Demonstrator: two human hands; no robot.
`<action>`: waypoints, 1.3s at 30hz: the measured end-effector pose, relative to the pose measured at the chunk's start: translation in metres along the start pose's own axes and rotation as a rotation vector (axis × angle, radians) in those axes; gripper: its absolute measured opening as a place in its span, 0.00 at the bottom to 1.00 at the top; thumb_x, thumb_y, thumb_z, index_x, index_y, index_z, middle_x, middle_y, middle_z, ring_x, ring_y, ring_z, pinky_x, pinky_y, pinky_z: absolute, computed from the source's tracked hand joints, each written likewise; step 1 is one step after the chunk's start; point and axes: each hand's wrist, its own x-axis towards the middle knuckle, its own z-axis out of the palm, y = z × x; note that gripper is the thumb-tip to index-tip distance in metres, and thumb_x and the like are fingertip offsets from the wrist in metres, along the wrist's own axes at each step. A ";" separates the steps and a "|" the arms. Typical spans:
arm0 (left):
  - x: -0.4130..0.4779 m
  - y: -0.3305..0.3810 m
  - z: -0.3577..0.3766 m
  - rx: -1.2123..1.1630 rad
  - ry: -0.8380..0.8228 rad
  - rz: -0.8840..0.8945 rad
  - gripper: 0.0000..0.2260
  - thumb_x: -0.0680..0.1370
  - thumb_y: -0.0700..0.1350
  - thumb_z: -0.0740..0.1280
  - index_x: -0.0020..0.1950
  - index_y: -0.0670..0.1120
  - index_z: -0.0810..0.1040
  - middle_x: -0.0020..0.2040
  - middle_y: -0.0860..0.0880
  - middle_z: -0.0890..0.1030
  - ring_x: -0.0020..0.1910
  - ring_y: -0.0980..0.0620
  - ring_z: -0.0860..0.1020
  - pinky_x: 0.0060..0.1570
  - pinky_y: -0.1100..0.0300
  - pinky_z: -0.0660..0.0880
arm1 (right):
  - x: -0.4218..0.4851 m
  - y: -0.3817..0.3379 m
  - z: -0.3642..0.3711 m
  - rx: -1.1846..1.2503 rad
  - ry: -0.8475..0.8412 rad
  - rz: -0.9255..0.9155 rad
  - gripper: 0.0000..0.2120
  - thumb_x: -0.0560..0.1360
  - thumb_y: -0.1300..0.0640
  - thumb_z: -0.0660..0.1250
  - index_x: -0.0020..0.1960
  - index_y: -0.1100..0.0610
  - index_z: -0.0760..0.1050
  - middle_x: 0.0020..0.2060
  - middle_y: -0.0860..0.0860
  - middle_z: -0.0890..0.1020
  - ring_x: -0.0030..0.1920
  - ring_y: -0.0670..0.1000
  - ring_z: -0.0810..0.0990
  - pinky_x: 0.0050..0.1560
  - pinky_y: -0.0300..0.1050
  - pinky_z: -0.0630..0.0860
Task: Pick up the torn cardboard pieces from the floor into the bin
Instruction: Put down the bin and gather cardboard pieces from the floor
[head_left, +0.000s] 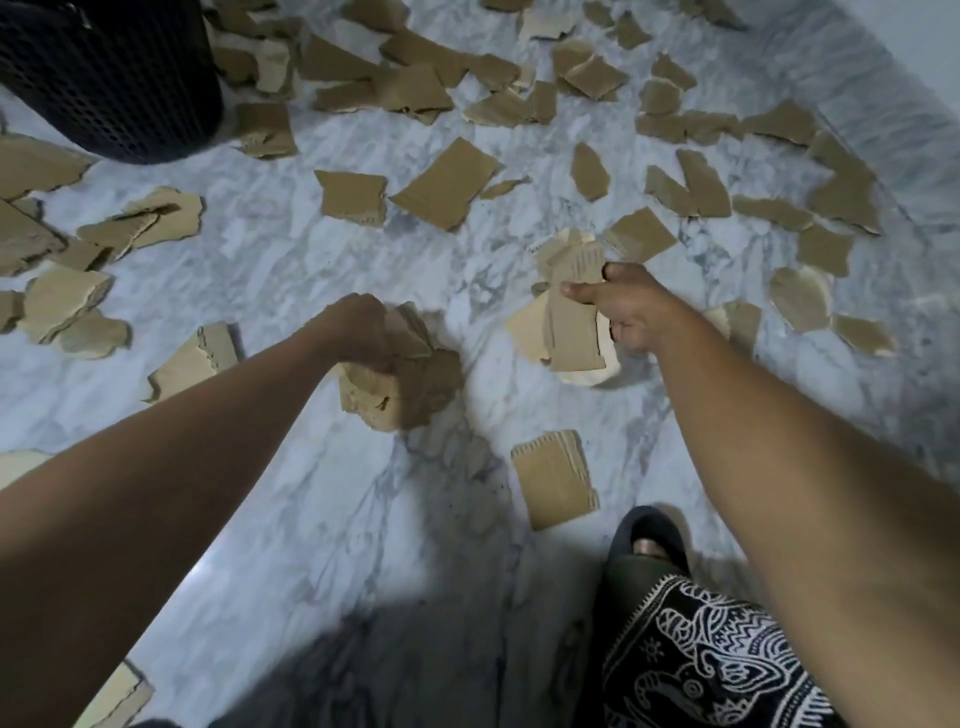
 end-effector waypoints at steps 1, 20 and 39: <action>-0.004 0.002 -0.001 -0.002 -0.027 0.020 0.30 0.66 0.60 0.77 0.56 0.41 0.76 0.51 0.46 0.78 0.49 0.45 0.77 0.48 0.55 0.75 | 0.001 0.001 0.000 0.019 0.005 -0.008 0.07 0.77 0.60 0.70 0.54 0.56 0.75 0.43 0.46 0.80 0.43 0.46 0.80 0.29 0.36 0.72; -0.053 0.095 0.013 0.162 -0.307 0.476 0.15 0.72 0.56 0.74 0.47 0.45 0.86 0.38 0.47 0.82 0.37 0.52 0.75 0.34 0.72 0.65 | 0.017 0.005 0.004 0.170 0.046 -0.055 0.05 0.74 0.60 0.74 0.46 0.56 0.77 0.46 0.52 0.84 0.45 0.52 0.83 0.42 0.46 0.81; -0.028 0.106 0.046 0.137 -0.048 0.187 0.22 0.70 0.43 0.69 0.63 0.46 0.67 0.57 0.46 0.79 0.57 0.43 0.78 0.59 0.44 0.69 | 0.076 0.026 0.007 -0.885 0.149 -0.132 0.40 0.73 0.36 0.68 0.76 0.57 0.63 0.74 0.57 0.62 0.73 0.60 0.64 0.71 0.53 0.66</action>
